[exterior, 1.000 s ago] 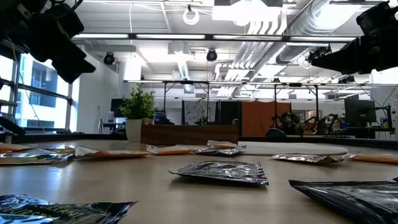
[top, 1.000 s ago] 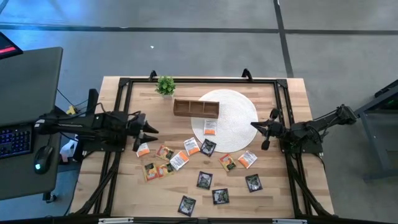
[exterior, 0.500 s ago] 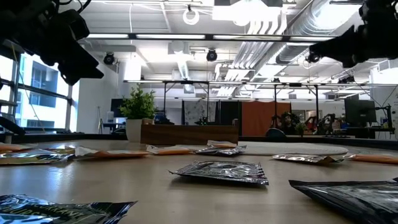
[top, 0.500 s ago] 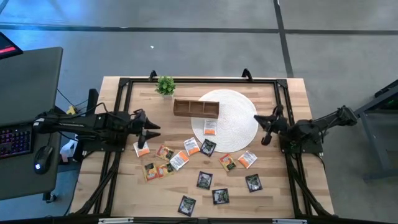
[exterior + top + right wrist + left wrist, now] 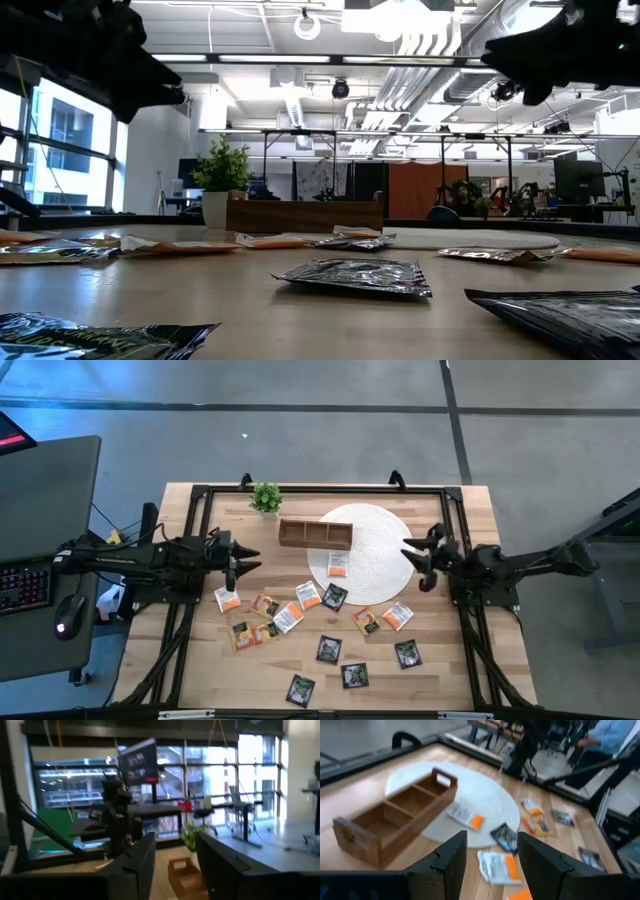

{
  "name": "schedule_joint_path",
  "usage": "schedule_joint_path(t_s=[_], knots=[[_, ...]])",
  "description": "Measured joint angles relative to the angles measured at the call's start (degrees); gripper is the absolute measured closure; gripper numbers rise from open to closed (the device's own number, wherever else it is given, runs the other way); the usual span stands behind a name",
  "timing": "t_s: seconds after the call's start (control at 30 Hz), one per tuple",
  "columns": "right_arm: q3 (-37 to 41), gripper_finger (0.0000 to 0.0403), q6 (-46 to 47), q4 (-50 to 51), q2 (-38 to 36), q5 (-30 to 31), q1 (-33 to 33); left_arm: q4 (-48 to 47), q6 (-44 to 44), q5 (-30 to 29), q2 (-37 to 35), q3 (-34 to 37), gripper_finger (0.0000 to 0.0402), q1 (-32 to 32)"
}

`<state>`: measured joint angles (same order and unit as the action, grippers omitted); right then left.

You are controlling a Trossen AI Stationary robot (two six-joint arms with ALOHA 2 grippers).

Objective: Pick & Place Tea
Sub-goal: Put the violet tea bag into the left section of the wooden organizer

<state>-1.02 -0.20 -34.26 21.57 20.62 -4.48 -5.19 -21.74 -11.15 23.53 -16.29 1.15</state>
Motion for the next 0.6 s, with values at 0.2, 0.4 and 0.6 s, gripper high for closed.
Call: schedule_joint_path(t_s=[0.2, 0.4, 0.6], knots=[[-9.3, 0.0230, 6.4, 0.7, 17.0, -4.2, 2.1, 3.6, -1.8, -3.9, 0.0, 0.0, 0.0229, 0.0], [-18.5, 0.0232, 18.7, 10.2, 39.0, -8.5, 0.6, 3.4, -5.4, -5.1, 0.1, 0.0, 0.0229, 0.0], [-27.1, 0.0246, 24.7, 9.8, 60.9, -8.1, -1.9, 3.4, -5.1, -10.0, 1.9, 0.0, 0.0229, 0.0]])
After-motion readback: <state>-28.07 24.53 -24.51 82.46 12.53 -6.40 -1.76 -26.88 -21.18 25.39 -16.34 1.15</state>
